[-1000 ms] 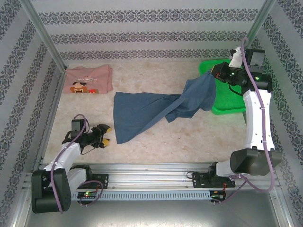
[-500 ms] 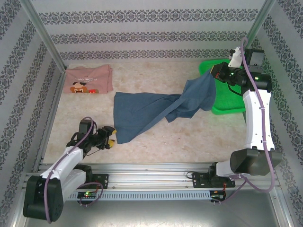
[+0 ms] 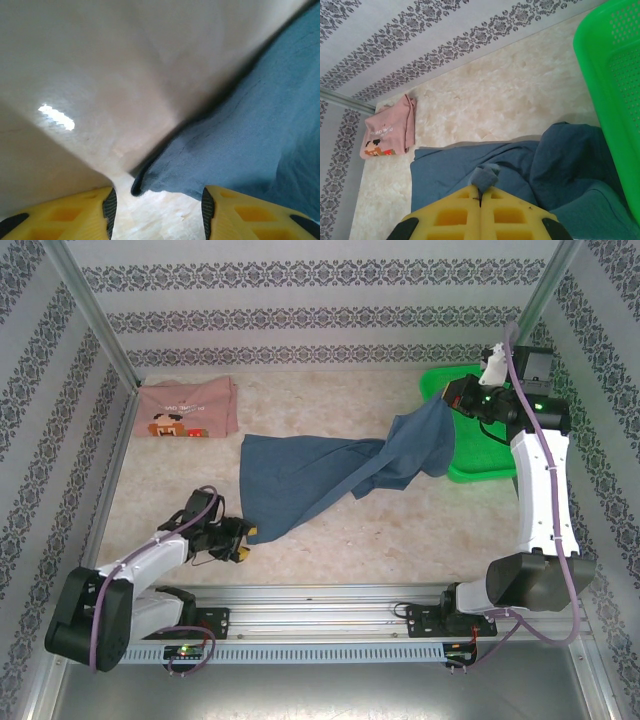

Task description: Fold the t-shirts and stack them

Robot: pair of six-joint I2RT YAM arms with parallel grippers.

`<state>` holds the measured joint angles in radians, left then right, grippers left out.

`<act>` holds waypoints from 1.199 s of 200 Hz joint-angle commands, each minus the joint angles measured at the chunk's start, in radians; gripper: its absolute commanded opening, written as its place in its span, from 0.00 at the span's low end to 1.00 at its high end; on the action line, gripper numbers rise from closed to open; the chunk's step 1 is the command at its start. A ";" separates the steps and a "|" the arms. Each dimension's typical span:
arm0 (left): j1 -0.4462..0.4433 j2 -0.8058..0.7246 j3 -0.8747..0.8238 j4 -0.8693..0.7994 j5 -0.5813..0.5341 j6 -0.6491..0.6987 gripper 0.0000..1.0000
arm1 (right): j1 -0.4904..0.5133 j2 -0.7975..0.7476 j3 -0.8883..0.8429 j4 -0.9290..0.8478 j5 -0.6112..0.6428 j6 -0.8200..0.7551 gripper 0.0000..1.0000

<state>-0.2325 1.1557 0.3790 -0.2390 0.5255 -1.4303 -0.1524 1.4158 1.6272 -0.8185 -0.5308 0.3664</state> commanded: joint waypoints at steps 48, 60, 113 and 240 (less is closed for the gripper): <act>-0.021 0.210 0.108 0.059 -0.155 0.076 0.39 | 0.010 -0.040 -0.041 0.034 0.012 -0.004 0.00; -0.021 0.267 0.151 0.053 -0.161 0.111 0.34 | 0.009 -0.042 -0.046 0.036 0.014 -0.006 0.00; -0.020 0.379 0.273 0.018 -0.204 0.234 0.13 | 0.010 -0.048 -0.063 0.042 0.000 -0.014 0.00; 0.154 0.128 0.842 -0.393 -0.284 0.616 0.00 | 0.002 -0.014 0.081 0.100 -0.044 0.041 0.00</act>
<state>-0.1276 1.3197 1.0298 -0.5243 0.2935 -0.9524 -0.1528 1.3975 1.6066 -0.7925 -0.5331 0.3714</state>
